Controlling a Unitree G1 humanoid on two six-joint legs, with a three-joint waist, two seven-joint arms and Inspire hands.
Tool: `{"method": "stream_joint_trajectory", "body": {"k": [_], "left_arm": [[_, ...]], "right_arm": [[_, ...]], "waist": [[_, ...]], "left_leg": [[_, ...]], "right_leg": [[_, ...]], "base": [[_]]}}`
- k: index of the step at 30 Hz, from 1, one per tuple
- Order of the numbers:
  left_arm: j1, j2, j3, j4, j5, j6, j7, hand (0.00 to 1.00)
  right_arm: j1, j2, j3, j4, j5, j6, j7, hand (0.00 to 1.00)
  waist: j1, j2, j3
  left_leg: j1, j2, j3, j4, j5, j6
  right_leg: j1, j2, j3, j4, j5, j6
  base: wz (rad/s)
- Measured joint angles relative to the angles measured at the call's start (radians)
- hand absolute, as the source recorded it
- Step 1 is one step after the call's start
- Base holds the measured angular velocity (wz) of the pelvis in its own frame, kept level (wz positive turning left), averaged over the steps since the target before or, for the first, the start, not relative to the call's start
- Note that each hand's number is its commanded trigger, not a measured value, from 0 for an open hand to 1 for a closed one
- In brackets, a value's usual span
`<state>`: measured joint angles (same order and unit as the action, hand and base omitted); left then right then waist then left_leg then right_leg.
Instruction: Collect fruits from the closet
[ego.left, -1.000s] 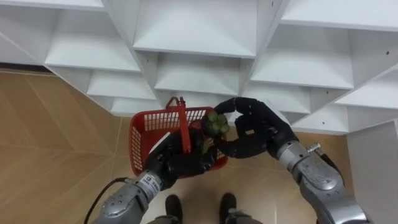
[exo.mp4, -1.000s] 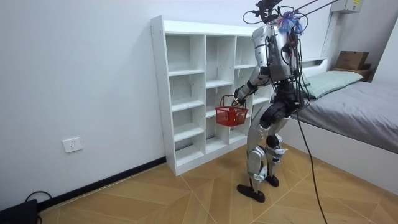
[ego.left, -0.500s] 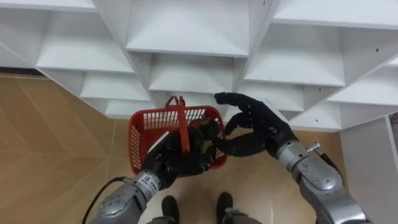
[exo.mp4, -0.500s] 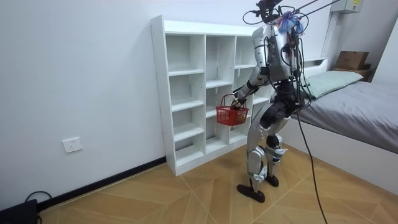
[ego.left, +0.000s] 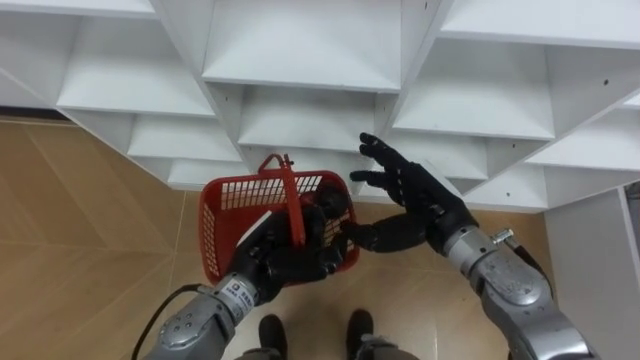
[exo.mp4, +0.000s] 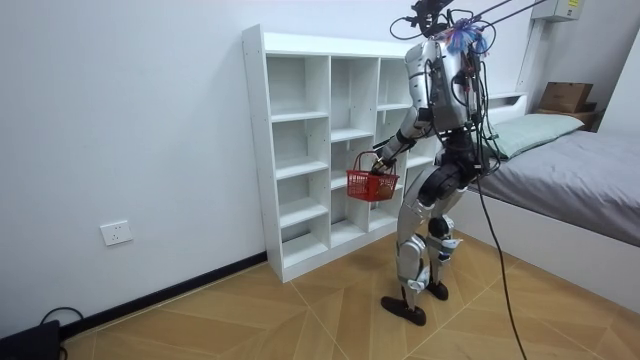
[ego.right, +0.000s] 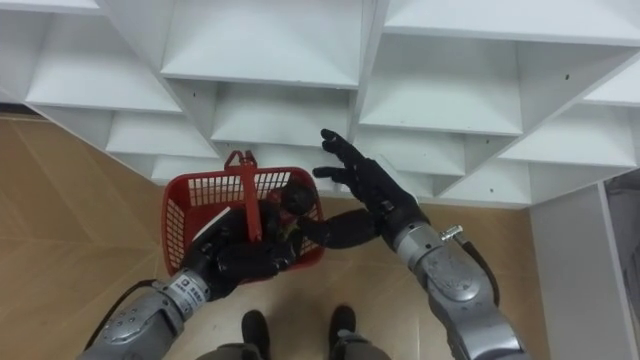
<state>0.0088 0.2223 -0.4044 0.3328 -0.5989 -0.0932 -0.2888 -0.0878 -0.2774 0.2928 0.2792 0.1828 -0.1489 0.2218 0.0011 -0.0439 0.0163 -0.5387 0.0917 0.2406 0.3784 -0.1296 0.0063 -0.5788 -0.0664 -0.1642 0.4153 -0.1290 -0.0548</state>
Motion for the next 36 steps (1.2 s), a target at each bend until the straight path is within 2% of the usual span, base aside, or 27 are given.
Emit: {"method": "stream_joint_trajectory", "body": {"k": [14,19,22,26,30,36], "left_arm": [[-0.013,0.002,0.018,0.000,0.025,0.001,0.000,1.00],[-0.006,0.026,0.016,0.019,0.025,0.000,-0.009,1.00],[0.002,0.040,0.019,0.034,0.039,0.000,-0.009,1.00],[0.004,0.043,0.035,0.119,0.071,0.000,-0.014,1.00],[0.006,0.042,0.071,0.218,0.093,0.000,-0.033,1.00],[0.066,0.056,0.124,0.259,0.143,0.000,-0.037,1.00]], "right_arm": [[0.002,-0.003,0.002,0.035,0.012,-0.001,0.022,0.00],[0.009,-0.010,0.005,0.077,0.091,0.000,0.043,0.00],[0.010,-0.016,0.007,0.104,0.096,0.001,0.050,0.00],[0.012,-0.021,0.003,0.142,0.096,0.003,0.074,0.00],[0.024,-0.023,-0.008,0.144,0.096,0.006,0.082,0.00],[0.084,-0.023,-0.046,0.143,0.096,0.007,0.077,0.00]], "waist": [[0.008,0.002,0.0014],[0.031,0.004,0.0033],[0.031,0.006,0.0056],[0.025,0.003,0.0088],[0.022,-0.012,0.0180],[0.017,-0.015,0.0163]], "left_leg": [[0.020,0.001,-0.005,0.000,0.000,0.000],[0.059,-0.001,0.001,-0.022,0.000,-0.001],[0.076,-0.002,0.001,-0.031,0.001,-0.001],[0.105,-0.002,0.001,-0.041,0.001,-0.003],[0.131,-0.002,0.001,-0.043,-0.003,-0.005],[0.189,-0.001,-0.012,-0.052,-0.011,-0.009]], "right_leg": [[0.029,0.000,-0.010,-0.003,0.000,0.000],[0.061,0.001,-0.006,-0.020,0.000,0.001],[0.076,0.001,-0.006,-0.025,-0.001,0.002],[0.110,0.003,-0.011,-0.034,-0.003,0.004],[0.142,0.005,-0.015,-0.046,-0.006,0.006],[0.227,0.013,-0.034,-0.089,-0.004,0.010]], "base": [[0.01],[-0.02],[0.00],[0.02],[0.03],[0.08]]}}
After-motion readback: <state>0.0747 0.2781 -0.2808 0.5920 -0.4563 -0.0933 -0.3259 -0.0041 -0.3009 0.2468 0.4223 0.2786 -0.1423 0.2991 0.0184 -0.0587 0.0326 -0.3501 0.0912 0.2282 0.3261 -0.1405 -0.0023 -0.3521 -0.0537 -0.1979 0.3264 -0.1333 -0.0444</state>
